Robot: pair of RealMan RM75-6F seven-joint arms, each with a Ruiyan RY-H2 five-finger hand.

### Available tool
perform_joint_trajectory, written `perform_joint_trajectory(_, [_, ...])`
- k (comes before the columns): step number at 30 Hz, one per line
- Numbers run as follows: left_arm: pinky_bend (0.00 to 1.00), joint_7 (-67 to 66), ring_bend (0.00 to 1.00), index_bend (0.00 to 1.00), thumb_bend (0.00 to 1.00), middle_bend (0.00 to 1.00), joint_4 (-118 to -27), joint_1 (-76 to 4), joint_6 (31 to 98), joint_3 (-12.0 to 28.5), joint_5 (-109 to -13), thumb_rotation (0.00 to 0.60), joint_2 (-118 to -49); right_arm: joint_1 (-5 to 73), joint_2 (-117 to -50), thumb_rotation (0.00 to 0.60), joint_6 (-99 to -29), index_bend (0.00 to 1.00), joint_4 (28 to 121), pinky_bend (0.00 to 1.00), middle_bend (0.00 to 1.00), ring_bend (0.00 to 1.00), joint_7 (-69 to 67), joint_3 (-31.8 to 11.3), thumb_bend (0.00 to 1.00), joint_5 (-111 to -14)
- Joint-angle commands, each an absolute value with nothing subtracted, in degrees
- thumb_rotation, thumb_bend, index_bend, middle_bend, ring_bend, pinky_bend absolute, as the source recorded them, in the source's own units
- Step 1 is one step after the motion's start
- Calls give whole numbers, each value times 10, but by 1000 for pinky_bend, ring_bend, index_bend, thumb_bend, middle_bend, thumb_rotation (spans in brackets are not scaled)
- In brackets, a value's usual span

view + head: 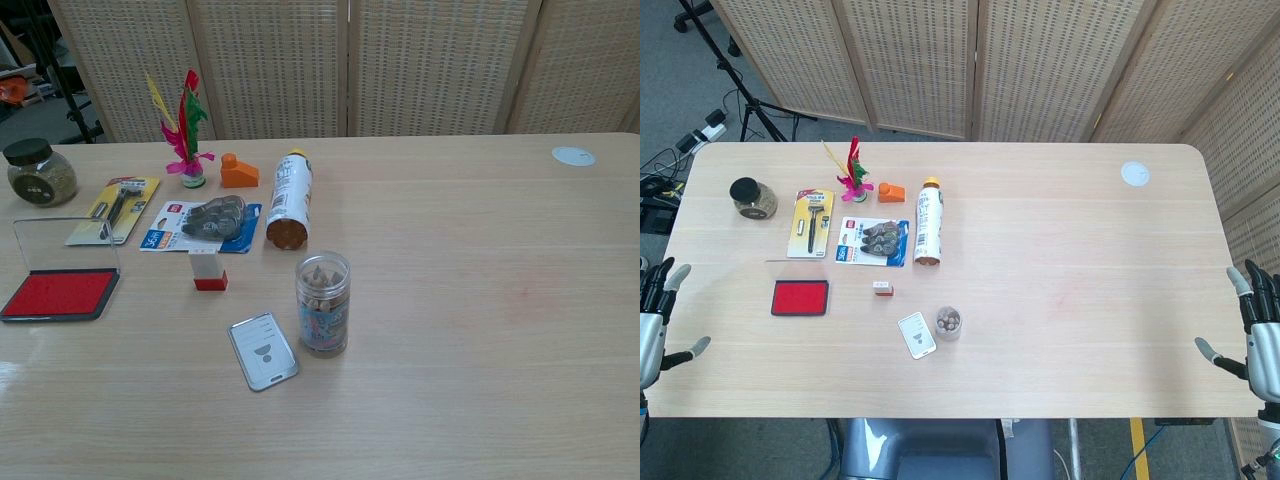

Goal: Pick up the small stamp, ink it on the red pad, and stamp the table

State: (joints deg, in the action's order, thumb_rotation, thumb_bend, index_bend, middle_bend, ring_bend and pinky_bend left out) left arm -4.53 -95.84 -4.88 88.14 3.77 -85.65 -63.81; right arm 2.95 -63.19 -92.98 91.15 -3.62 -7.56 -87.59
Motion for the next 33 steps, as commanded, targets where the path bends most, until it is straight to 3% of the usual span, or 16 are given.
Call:
perform_joint_trajectory(1, [0, -45, 0, 0, 0, 0, -958, -49, 881, 37, -857, 600, -638, 29, -632, 600, -930, 0, 911, 0, 0, 0, -37, -76, 0, -876])
perform_joint_trajectory(14, [0, -35, 0, 0, 0, 0, -956, -61, 855, 30, -865, 600, -642, 29, -627, 600, -928, 0, 915, 0, 0, 0, -45, -78, 0, -872])
perform_joint_trajectory(16, [33, -38, 68, 0, 0, 70, -953, -67, 853, 37, -864, 600, -651, 30, -628, 600, -927, 0, 913, 0, 0, 0, -44, -80, 0, -868])
perform_joint_trajectory(18, [200, -45, 324, 0, 0, 340, -954, -74, 849, 42, -862, 600, -659, 31, -628, 600, -924, 0, 911, 0, 0, 0, -42, -81, 0, -865])
perform_joint_trajectory(20, [519, -63, 707, 0, 0, 718, -962, -84, 835, 44, -861, 600, -664, 32, -628, 600, -920, 0, 912, 0, 0, 0, -46, -80, 0, -864])
perform_joint_trajectory(23, [785, -101, 948, 11, 18, 950, -988, -116, 806, 54, -871, 600, -680, 32, -626, 600, -918, 0, 912, 0, 0, 0, -52, -79, 0, -865])
perform_joint_trajectory(28, [973, -141, 1000, 82, 84, 1000, -1080, -183, 677, 78, -777, 600, -663, 32, -622, 600, -917, 0, 914, 0, 0, 0, -64, -79, 0, -865])
perform_joint_trajectory(33, [1000, -221, 1000, 108, 98, 1000, -1113, -250, 607, 115, -652, 600, -689, 33, -619, 600, -912, 0, 912, 0, 0, 0, -76, -80, 0, -860])
